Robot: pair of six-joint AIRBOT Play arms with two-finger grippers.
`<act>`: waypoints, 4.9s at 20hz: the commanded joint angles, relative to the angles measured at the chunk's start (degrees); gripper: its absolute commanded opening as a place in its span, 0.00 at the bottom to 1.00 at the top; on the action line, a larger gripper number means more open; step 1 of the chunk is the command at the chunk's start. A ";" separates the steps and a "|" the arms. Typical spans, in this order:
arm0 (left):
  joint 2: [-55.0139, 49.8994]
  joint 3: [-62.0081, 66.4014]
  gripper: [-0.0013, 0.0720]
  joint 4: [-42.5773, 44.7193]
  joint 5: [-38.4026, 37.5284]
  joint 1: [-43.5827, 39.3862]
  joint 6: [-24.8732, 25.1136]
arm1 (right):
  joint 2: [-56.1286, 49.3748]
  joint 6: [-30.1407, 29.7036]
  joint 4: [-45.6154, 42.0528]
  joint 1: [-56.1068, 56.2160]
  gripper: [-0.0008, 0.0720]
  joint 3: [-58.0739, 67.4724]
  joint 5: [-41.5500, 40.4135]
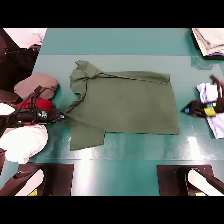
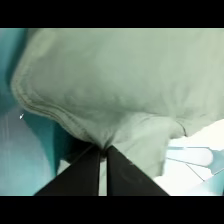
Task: Fold the shirts.
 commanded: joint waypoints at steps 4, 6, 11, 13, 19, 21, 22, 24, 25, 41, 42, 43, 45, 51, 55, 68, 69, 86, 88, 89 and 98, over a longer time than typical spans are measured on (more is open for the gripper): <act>0.11 2.49 0.05 -0.26 -1.05 0.02 0.42 | -3.06 -6.03 2.25 -12.83 0.63 -14.95 -3.28; 0.11 2.49 0.05 -0.26 -1.07 0.02 0.42 | -5.62 -7.61 5.05 -11.98 0.63 -16.09 -4.37; 0.11 2.49 0.05 -0.24 -2.12 0.00 0.44 | -9.27 -7.61 4.87 -5.33 0.43 -14.01 -4.52; 0.11 2.49 0.05 -0.20 -3.48 0.02 0.44 | -9.27 -7.61 4.02 -3.67 0.26 -12.98 -4.09; 0.13 15.30 0.05 -0.28 -5.70 0.02 -1.40 | -1.81 -7.32 12.68 -3.50 0.04 -1.79 -2.36; 0.13 28.74 0.05 -0.26 -6.75 0.02 -1.51 | 2.93 -7.26 19.30 -3.48 0.04 7.72 -4.09; 0.11 36.20 0.05 -0.26 -6.88 0.02 -1.53 | 5.05 -6.73 21.18 -3.48 0.03 12.81 -5.79; 0.11 52.28 0.05 -0.26 -6.43 0.02 -1.53 | 8.46 -4.96 22.21 -3.48 0.04 24.13 -10.32; 0.11 60.48 0.05 -0.28 -5.75 0.02 -1.53 | 9.62 -4.94 22.16 -3.48 0.04 30.32 -11.91; 5.64 81.20 0.05 -6.80 2.29 0.02 -6.19 | 13.88 1.68 1.60 -3.48 0.03 61.77 -7.50; 5.20 76.02 0.05 -6.82 1.42 0.00 -6.23 | 11.72 2.78 1.60 -3.48 0.03 60.15 -4.44; 4.33 70.71 0.05 -6.75 0.07 0.00 -6.19 | 8.85 3.21 1.62 -3.23 0.03 58.38 -0.83; 1.79 61.02 0.05 -6.78 -1.46 0.00 -6.16 | 2.51 3.23 1.07 -0.57 0.03 53.96 3.28; -16.35 44.98 0.05 -6.75 -5.57 0.00 -3.17 | -18.01 3.63 1.03 8.46 0.03 42.29 3.10; -30.42 44.94 0.05 -7.23 3.19 -3.50 3.80 | -29.57 5.38 1.05 10.69 0.03 43.74 -5.49; -41.53 55.98 0.05 1.75 5.18 -7.91 7.10 | -37.90 6.67 0.17 12.07 0.03 52.83 -7.39; -41.53 55.93 0.05 6.25 1.51 -7.91 5.29 | -36.44 6.71 -2.10 12.59 0.03 49.79 -7.41; -38.51 47.91 0.84 19.71 -9.99 -4.37 -7.26 | -23.02 6.99 4.46 12.52 0.52 25.44 -11.52; -33.48 42.93 0.84 19.74 -11.58 -2.12 -7.54 | -19.41 4.87 4.55 10.38 0.52 25.42 -6.73; -29.81 38.01 0.84 19.82 -11.67 -1.51 -7.96 | -17.64 4.39 4.55 9.33 0.52 25.42 -4.42; 6.29 -7.45 0.84 17.77 -10.43 -1.73 -13.53 | -12.26 2.47 4.52 9.38 0.52 25.42 -2.25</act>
